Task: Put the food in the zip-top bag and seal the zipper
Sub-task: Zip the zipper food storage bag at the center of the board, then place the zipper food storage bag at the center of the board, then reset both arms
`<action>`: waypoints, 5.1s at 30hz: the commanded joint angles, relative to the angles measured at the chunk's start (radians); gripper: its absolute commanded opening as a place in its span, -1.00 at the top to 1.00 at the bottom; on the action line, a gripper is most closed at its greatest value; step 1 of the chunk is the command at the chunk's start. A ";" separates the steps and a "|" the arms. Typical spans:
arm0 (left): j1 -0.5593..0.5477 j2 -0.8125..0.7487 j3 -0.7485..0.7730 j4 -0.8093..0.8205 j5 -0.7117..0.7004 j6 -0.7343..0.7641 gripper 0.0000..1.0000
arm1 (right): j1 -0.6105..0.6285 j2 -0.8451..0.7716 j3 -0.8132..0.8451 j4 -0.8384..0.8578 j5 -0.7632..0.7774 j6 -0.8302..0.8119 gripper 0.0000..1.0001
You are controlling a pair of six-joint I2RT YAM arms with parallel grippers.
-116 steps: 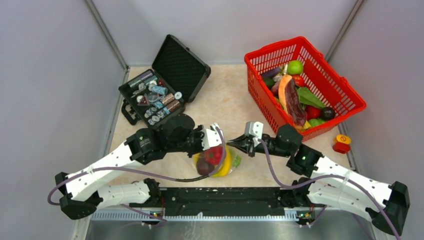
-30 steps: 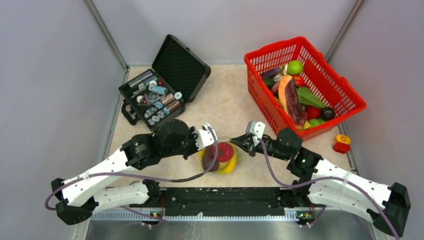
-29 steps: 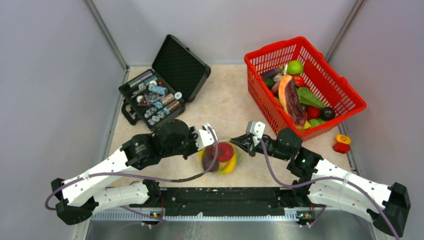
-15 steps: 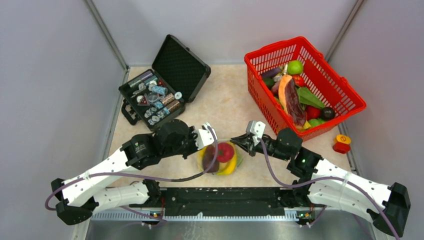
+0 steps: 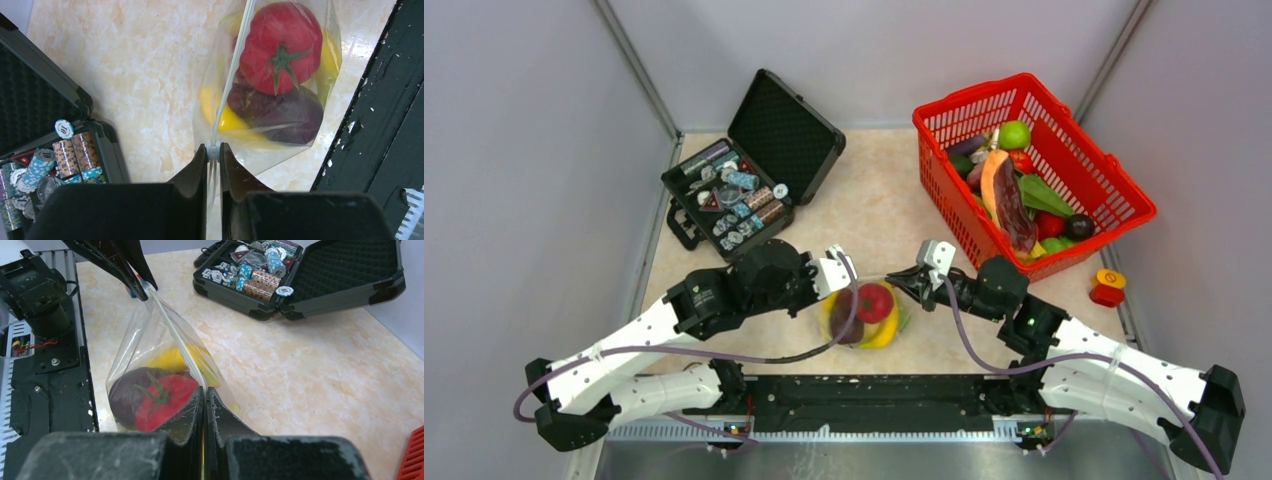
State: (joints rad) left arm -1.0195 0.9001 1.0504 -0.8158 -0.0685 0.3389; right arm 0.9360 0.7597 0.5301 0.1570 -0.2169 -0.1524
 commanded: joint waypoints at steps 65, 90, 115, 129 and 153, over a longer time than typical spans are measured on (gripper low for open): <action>0.083 -0.091 -0.084 -0.044 -0.099 0.000 1.00 | 0.000 -0.055 -0.042 0.065 0.123 0.028 1.00; 0.215 -0.117 -0.102 -0.028 -0.141 -0.001 0.08 | 0.001 -0.047 -0.050 0.073 0.135 0.031 1.00; 0.474 -0.195 -0.065 0.293 -0.172 -0.329 -0.97 | -0.070 0.262 0.166 0.005 0.080 0.005 1.00; 0.503 -0.194 -0.129 0.335 -0.205 -0.434 -0.97 | -0.089 0.247 0.293 -0.012 0.281 0.104 -0.53; 0.946 0.020 -0.006 0.260 0.053 -0.760 -0.98 | -0.380 0.194 0.574 -0.400 0.255 0.415 -0.65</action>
State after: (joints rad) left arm -0.0826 0.9039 0.9871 -0.5537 0.0212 -0.3237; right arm 0.6601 0.9878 1.0126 -0.1848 0.0498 0.2138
